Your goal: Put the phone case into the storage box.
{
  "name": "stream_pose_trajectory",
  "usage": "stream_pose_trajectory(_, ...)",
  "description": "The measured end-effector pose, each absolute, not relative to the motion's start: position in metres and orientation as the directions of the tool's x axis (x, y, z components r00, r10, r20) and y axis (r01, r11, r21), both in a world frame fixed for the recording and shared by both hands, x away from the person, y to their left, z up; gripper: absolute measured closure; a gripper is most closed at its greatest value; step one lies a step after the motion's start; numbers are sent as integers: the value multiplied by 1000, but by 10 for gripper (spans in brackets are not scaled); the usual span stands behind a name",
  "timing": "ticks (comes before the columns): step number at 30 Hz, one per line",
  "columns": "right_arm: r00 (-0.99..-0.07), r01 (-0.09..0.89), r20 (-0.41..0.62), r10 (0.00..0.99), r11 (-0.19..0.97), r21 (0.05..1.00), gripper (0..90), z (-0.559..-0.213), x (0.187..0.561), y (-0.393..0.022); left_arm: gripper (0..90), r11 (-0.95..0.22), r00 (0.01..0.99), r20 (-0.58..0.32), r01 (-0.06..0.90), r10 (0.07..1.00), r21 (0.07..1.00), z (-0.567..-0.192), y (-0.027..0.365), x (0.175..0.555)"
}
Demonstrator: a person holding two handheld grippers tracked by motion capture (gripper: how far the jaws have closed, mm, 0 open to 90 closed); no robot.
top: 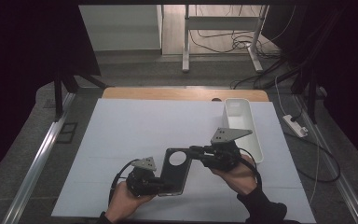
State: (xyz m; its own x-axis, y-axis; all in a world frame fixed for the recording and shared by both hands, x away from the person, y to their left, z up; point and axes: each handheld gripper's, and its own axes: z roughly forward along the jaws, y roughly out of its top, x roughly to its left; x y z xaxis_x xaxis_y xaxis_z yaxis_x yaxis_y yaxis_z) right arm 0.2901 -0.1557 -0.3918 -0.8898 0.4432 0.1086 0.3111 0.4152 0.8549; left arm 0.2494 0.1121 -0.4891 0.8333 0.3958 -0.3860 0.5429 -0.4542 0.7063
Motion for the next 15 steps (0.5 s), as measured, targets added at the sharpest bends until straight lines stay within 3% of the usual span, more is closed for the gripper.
stream_pose_trajectory(12, -893, 302, 108, 438, 403, 864, 790, -389, 288, -156, 834, -431, 837, -413, 541, 359, 722, -493, 112, 252)
stream_pose_trajectory(15, -893, 295, 100, 439, 402, 867, 791, -389, 288, -156, 790, -429, 841, -413, 535, 349, 728, -493, 111, 251)
